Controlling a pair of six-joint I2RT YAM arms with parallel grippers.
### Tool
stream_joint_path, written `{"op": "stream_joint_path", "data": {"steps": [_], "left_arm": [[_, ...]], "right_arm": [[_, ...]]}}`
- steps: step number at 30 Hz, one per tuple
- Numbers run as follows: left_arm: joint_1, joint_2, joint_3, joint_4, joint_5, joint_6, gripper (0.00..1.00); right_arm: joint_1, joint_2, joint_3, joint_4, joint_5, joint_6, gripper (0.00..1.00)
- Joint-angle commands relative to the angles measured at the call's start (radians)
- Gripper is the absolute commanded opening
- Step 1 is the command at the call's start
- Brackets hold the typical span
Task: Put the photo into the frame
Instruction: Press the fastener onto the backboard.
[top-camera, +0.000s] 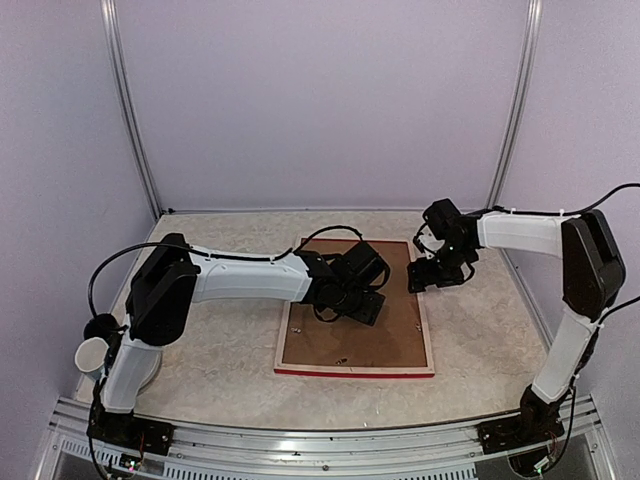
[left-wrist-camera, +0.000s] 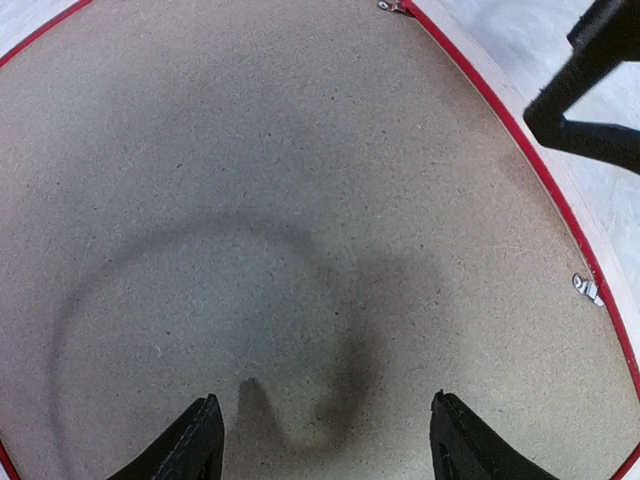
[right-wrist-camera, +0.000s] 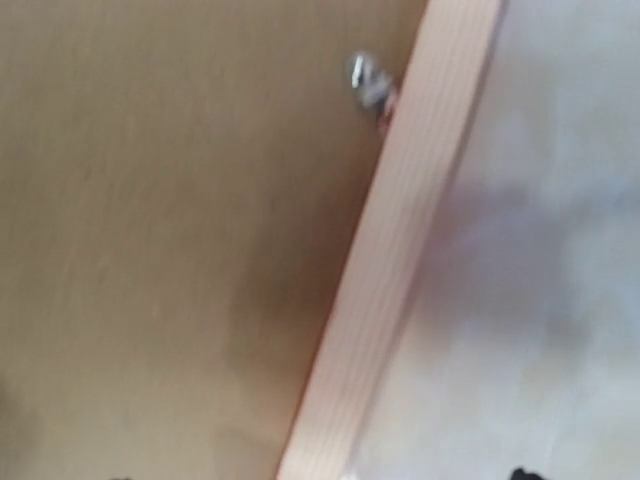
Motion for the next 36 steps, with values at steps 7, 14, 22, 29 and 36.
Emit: {"op": "stream_joint_path", "data": {"steps": [7,14,22,29,36], "left_arm": [[-0.017,-0.076,-0.061,0.016,-0.002,-0.014,0.71],[-0.024,-0.080,-0.060,0.022,0.003,0.002,0.71],[-0.042,-0.096,-0.056,0.042,0.029,0.006,0.70],[-0.071,-0.086,-0.061,0.056,0.051,-0.007,0.70],[-0.085,-0.055,-0.079,0.072,0.071,-0.027,0.69]], "right_arm": [[0.031,-0.199,-0.189,0.014,-0.012,0.097,0.81],[0.034,-0.312,-0.273,0.011,0.005,0.141,0.82],[0.054,-0.367,-0.328,0.006,0.015,0.157,0.84],[0.087,-0.364,-0.365,0.007,0.044,0.166,0.83],[0.125,-0.343,-0.371,0.016,0.052,0.169,0.81]]}}
